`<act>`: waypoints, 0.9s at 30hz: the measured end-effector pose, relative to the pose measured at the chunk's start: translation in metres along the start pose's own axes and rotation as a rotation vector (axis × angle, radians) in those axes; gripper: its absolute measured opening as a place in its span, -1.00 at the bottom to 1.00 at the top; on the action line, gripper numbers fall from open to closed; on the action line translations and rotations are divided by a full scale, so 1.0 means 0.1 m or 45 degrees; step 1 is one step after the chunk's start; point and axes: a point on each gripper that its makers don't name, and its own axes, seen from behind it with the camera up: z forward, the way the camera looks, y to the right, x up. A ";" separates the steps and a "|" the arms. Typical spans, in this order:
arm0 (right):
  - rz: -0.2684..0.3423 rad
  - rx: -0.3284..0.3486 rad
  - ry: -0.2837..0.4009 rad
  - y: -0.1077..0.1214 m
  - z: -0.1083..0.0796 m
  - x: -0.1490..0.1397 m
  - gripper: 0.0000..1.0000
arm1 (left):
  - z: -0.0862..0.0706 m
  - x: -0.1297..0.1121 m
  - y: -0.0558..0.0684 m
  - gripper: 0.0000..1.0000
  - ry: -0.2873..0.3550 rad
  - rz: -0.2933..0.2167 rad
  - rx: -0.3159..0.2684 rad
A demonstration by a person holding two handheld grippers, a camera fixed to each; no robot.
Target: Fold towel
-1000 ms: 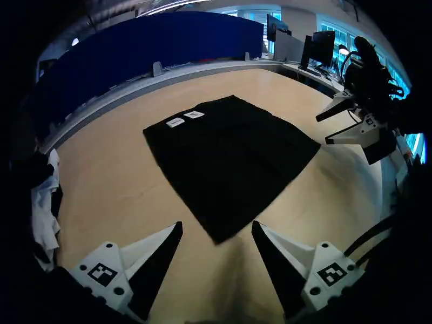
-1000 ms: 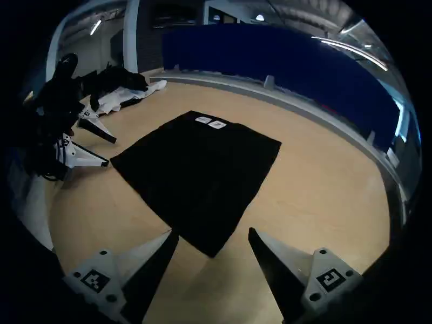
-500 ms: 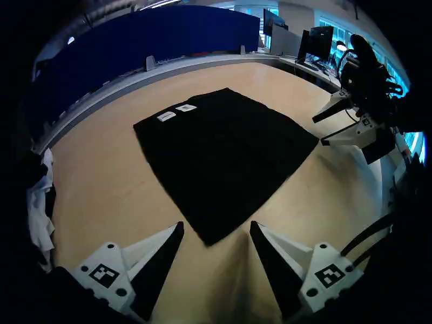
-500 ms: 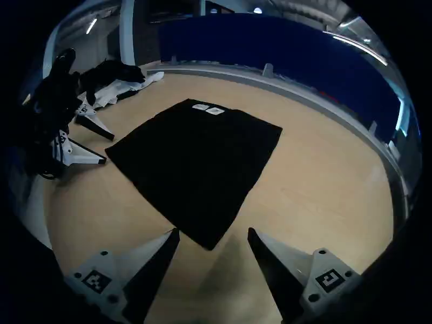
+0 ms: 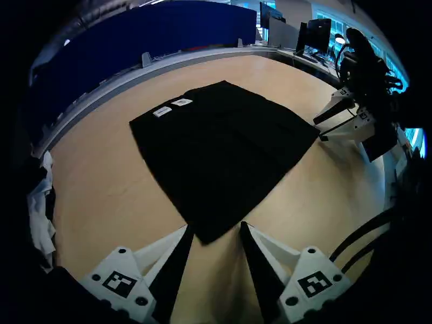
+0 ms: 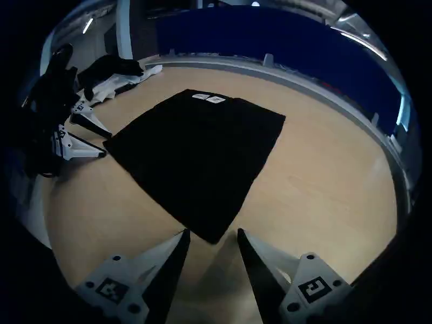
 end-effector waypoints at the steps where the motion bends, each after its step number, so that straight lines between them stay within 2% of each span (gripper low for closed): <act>1: 0.002 0.002 -0.001 -0.01 0.00 0.00 0.26 | 0.00 0.00 0.00 0.15 -0.002 -0.003 -0.001; 6: 0.000 -0.002 -0.004 -0.02 0.01 -0.02 -0.01 | -0.01 0.00 0.00 0.03 -0.007 -0.006 0.003; 10: 0.001 0.000 -0.002 -0.02 0.00 -0.01 -0.02 | 0.00 0.00 0.01 -0.07 -0.006 0.006 0.007; 14: 0.007 -0.007 -0.002 0.00 0.01 -0.01 -0.24 | 0.00 -0.01 0.02 -0.11 -0.002 0.024 0.014; 22: 0.007 -0.005 -0.011 0.01 0.00 -0.01 -0.39 | -0.01 -0.01 0.04 -0.18 -0.006 0.019 0.005; 27: 0.014 -0.005 -0.018 0.02 0.00 -0.02 -0.51 | 0.00 -0.01 0.07 -0.36 -0.009 0.034 -0.005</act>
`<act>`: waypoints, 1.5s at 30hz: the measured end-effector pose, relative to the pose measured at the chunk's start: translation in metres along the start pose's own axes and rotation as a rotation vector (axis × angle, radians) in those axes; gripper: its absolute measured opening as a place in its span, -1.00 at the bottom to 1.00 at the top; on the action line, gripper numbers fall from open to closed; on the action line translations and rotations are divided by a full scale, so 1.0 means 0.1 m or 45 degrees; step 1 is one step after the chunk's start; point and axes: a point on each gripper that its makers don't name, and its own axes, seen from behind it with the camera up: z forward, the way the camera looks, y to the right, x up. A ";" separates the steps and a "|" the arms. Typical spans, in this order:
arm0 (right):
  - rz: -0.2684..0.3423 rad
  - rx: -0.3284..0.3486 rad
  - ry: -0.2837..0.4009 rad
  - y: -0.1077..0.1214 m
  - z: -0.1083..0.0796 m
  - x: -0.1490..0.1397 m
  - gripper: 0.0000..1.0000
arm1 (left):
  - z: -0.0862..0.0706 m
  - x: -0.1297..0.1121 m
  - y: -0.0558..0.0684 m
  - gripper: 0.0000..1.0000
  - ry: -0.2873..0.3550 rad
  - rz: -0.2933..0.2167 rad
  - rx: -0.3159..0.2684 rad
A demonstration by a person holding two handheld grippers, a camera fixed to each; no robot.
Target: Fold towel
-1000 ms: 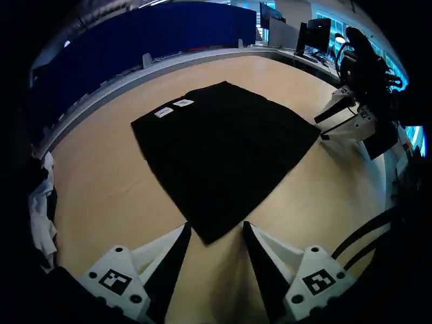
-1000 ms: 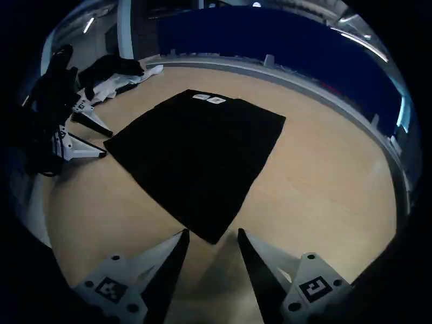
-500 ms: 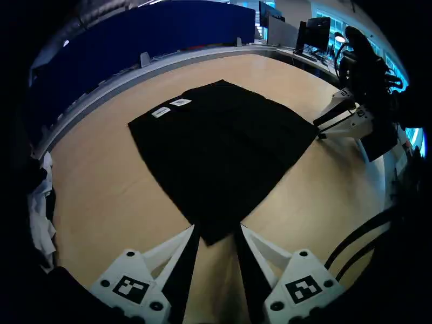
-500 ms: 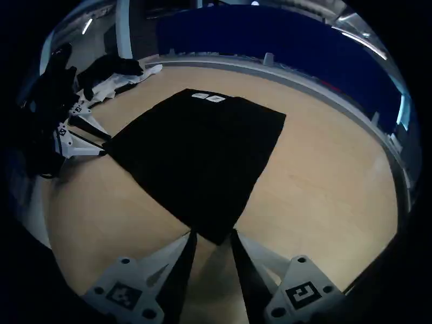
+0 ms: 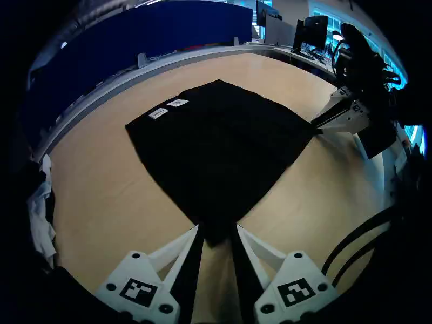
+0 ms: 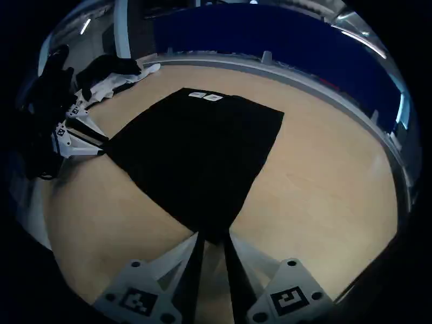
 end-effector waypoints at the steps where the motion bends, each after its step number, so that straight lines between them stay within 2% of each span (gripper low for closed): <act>1: 0.002 0.000 -0.001 0.00 0.00 0.00 -0.54 | 0.00 0.00 0.01 -0.40 0.000 0.008 -0.002; 5: 0.009 0.001 -0.005 0.01 -0.01 -0.01 -0.66 | 0.02 0.00 0.04 -0.60 -0.003 0.032 -0.005; 13: 0.011 0.007 -0.011 0.00 -0.02 -0.01 -0.74 | 0.01 0.00 0.02 -0.80 -0.013 0.031 0.011; 21: 0.025 0.026 0.011 -0.02 -0.06 0.07 -0.74 | -0.02 0.02 -0.06 -0.84 -0.020 -0.011 0.019; 30: 0.021 0.024 0.041 -0.02 -0.10 0.23 -0.75 | -0.09 0.10 -0.09 -0.85 0.000 -0.014 0.037; 39: 0.043 0.018 0.098 -0.02 -0.30 0.44 -0.75 | -0.30 0.25 -0.08 -0.85 0.023 -0.080 0.050; 45: 0.043 0.009 0.140 -0.04 -0.49 0.61 -0.75 | -0.46 0.38 -0.09 -0.85 0.035 -0.091 0.062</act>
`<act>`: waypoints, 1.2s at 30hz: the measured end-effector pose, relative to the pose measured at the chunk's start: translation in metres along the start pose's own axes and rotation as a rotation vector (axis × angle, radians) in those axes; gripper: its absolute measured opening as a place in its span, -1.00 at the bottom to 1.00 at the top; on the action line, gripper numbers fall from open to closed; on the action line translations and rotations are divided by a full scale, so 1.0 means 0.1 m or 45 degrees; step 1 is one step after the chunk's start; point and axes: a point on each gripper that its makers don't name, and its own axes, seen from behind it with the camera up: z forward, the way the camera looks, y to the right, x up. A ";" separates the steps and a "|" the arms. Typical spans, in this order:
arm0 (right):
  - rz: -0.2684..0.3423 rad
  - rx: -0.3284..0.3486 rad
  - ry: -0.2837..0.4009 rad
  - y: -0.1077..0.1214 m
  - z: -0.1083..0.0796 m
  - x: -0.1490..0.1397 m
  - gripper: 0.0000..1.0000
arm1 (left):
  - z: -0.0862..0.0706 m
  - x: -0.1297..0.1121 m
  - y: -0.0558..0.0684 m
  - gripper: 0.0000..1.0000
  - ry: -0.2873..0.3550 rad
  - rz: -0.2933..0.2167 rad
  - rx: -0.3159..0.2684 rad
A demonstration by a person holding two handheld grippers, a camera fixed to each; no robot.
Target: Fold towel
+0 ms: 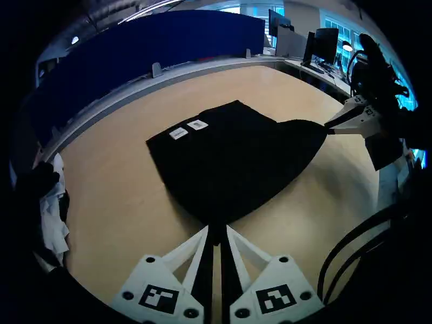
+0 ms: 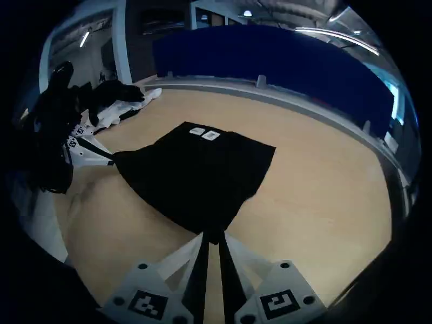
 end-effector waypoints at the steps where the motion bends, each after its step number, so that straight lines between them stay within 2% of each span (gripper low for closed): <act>1: 0.001 -0.001 0.010 -0.01 -0.04 0.04 -0.75 | -0.03 0.02 0.00 -0.85 0.000 -0.005 0.002; 12: 0.011 -0.014 0.092 -0.03 -0.38 0.39 -0.75 | -0.29 0.20 0.06 -0.85 -0.013 -0.064 -0.004; 23: 0.037 -0.017 0.111 -0.05 -0.60 0.51 -0.76 | -0.56 0.35 0.13 -0.85 -0.001 -0.096 -0.003; 29: 0.045 -0.013 0.106 -0.07 -0.62 0.50 -0.76 | -0.55 0.31 0.15 -0.85 -0.015 -0.106 -0.007; 36: 0.040 -0.009 0.084 -0.06 -0.55 0.51 -0.76 | -0.48 0.28 0.12 -0.85 -0.045 -0.095 0.000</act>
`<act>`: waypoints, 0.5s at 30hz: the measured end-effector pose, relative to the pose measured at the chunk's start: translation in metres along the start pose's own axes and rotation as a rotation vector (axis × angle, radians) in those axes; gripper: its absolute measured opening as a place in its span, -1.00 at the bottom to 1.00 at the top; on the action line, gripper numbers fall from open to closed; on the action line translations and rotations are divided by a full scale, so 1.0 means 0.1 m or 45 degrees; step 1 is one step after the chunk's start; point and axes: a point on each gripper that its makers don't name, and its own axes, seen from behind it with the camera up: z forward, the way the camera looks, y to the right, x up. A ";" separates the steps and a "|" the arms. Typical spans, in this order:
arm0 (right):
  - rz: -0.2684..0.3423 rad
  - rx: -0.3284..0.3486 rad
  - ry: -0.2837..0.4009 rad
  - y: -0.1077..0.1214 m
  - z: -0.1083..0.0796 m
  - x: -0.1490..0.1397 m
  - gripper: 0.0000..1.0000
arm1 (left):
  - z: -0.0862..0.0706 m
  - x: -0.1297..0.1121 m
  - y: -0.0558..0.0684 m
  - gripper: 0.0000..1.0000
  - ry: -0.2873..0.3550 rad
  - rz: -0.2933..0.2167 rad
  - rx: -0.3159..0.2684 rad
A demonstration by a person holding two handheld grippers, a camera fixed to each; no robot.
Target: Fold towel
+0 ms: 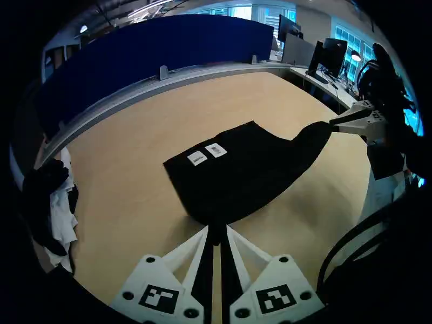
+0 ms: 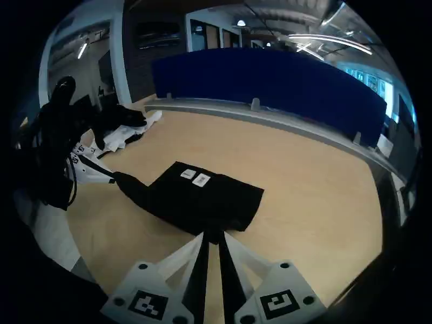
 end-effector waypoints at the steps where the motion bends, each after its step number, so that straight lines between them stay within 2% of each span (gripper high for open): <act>1: -0.001 0.000 -0.006 0.01 0.02 0.00 -0.76 | 0.02 0.00 -0.01 -0.85 -0.005 0.000 -0.001; 9: -0.005 -0.002 -0.057 0.14 0.25 0.06 -0.76 | 0.17 0.08 -0.15 -0.85 -0.053 -0.001 0.003; 15: 0.000 -0.013 -0.064 0.30 0.45 0.17 -0.76 | 0.30 0.18 -0.23 -0.85 -0.087 -0.040 0.003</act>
